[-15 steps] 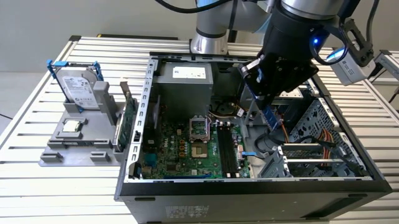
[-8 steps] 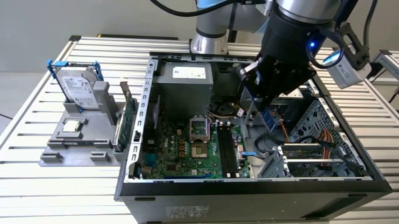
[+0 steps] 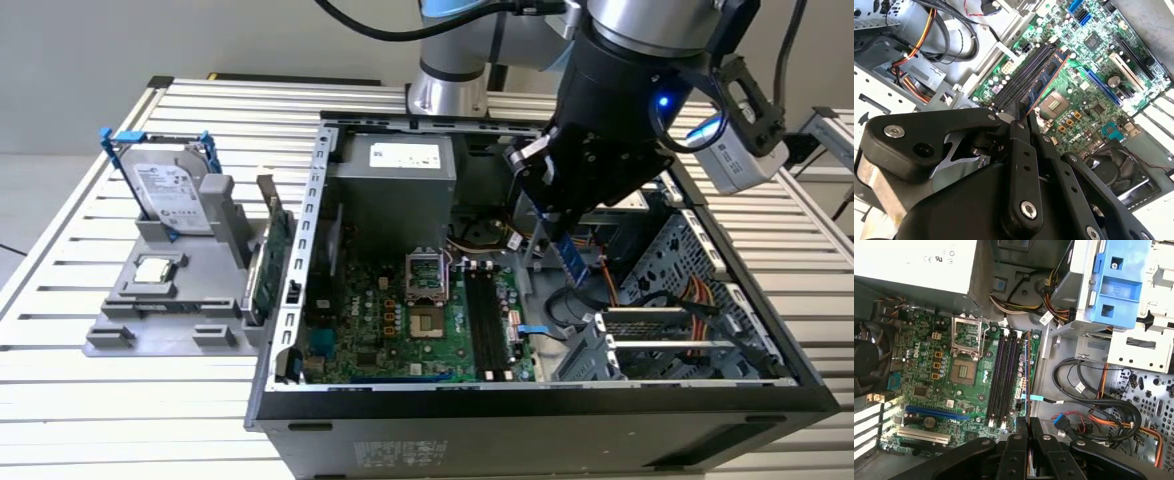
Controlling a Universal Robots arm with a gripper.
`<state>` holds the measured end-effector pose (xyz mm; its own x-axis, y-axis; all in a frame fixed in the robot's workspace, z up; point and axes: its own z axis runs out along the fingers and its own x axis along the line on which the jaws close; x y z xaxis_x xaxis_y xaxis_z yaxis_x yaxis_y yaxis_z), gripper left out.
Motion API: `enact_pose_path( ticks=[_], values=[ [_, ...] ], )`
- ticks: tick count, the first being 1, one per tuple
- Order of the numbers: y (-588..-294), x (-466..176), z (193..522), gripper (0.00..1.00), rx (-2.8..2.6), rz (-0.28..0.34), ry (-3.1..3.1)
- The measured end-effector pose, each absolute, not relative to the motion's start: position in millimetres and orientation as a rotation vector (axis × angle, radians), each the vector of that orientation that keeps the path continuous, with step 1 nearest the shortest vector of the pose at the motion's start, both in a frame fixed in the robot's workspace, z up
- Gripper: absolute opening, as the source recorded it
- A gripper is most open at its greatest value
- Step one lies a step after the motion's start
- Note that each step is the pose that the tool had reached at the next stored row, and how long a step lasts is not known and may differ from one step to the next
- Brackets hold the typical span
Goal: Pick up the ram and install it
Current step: 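Insert the ram into the slot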
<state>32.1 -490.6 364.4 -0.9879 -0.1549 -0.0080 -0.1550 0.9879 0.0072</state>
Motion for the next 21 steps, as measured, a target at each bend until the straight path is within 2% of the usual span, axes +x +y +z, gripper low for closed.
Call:
enact_pose_path(
  ticks=[21],
  values=[
    [-490.6, 32.1, 361.9, 0.00, -0.221, 0.020, 3.128]
  ],
)
